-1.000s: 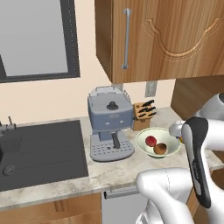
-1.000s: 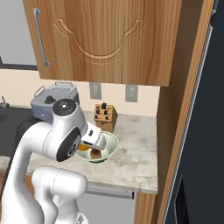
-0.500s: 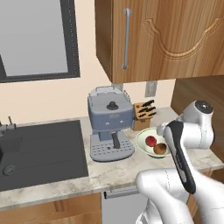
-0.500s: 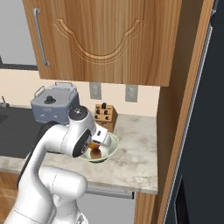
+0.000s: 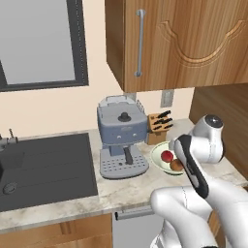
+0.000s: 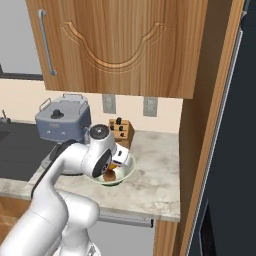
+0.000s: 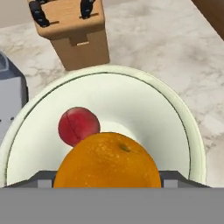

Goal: Take the orange, potato, and peach from the freezer and place them in the bowl on the counter.

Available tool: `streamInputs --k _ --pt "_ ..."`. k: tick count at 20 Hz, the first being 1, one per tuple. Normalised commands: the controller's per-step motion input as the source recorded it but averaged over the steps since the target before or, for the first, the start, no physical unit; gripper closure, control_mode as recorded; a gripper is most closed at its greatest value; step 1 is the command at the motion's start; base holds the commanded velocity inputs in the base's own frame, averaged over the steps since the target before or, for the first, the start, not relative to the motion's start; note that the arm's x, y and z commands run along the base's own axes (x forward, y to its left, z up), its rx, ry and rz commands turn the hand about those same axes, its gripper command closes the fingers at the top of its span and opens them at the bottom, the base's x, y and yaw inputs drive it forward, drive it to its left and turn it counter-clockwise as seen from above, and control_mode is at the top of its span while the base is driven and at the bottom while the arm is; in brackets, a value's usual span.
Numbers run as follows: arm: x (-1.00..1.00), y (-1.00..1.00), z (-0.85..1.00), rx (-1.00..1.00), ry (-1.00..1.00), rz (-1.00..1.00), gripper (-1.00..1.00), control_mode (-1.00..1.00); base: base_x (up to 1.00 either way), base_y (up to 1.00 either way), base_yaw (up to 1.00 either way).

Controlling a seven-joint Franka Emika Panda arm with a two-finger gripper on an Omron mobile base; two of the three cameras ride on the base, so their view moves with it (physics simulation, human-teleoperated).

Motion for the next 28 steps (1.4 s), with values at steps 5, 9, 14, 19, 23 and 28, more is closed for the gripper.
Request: streamInputs --k 5,9,14,19,23,28 --pt "0.21 -0.23 -0.19 0.0 0.0 0.0 1.0 -1.0 0.0 0.0 0.0" --pt "0.12 -0.04 -0.31 0.0 0.0 0.0 -1.0 -1.0 0.0 0.0 0.0" --pt "0.03 0.0 -0.05 0.0 0.0 0.0 -1.0 -1.0 0.0 0.0 0.0" --pt "0.04 0.0 0.0 0.0 0.0 0.0 -1.0 -1.0 0.0 0.0 0.0" --pt "-0.01 0.0 0.02 0.0 -0.02 0.0 -1.0 -1.0 0.0 0.0 0.0" --pt "-0.42 0.12 0.4 -0.02 -0.06 0.0 -1.0 -1.0 0.0 0.0 0.0"
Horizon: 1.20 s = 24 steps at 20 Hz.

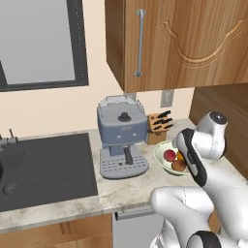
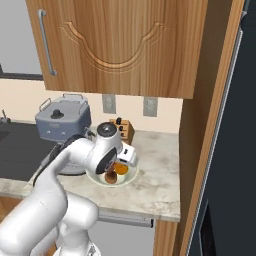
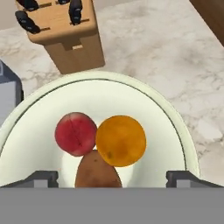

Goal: Take the orange, potato, and peach from the freezer and place them in the bowl on the counter.

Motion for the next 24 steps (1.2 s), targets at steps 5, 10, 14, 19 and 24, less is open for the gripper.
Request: streamInputs --k 5,10,14,19,24 --pt "-0.68 0.44 0.4 -0.08 -0.03 0.0 -1.0 -1.0 0.0 0.0 0.0" --pt "-0.82 0.45 0.48 -0.09 -0.05 0.0 -1.0 -1.0 0.0 0.0 0.0" --pt "-0.62 0.26 0.71 -0.05 -0.07 0.0 -1.0 -1.0 0.0 0.0 0.0" --pt "-0.52 0.08 0.64 0.0 -0.03 0.0 -1.0 -1.0 0.0 0.0 0.0" --pt "-0.55 0.15 0.46 0.0 -0.1 0.0 -1.0 -1.0 0.0 0.0 0.0"
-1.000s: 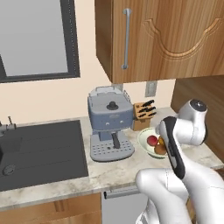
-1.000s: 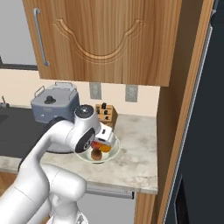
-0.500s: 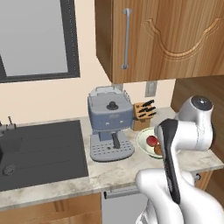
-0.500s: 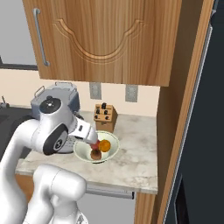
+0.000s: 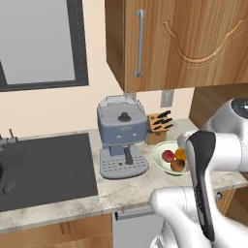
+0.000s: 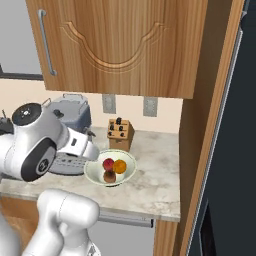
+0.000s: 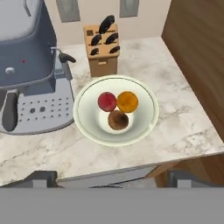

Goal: Take the orange, potato, and peach from the freezer and place them in the bowl on the counter.

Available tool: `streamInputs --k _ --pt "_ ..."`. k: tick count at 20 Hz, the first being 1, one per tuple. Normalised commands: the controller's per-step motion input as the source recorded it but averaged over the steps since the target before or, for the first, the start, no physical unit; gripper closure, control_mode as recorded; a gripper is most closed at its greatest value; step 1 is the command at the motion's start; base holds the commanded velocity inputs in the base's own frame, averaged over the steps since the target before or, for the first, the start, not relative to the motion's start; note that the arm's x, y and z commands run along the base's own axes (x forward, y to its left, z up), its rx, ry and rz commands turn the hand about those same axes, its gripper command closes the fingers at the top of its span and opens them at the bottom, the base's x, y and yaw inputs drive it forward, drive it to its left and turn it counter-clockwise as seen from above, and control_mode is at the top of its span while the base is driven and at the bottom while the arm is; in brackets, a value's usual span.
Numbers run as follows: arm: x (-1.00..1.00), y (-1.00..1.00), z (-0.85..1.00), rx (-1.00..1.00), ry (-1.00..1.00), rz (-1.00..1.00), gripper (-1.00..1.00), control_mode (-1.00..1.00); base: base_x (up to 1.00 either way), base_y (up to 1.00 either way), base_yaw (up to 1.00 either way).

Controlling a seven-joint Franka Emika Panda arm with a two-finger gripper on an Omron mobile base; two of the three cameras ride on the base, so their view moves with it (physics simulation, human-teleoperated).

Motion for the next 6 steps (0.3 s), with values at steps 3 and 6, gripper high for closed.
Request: streamInputs --k 3,6 --pt "-0.4 0.19 0.53 0.0 -0.11 0.0 -1.0 -1.0 0.0 0.0 0.0" --pt "-0.36 0.16 0.59 0.0 -0.12 0.0 -1.0 -1.0 0.0 0.0 0.0"
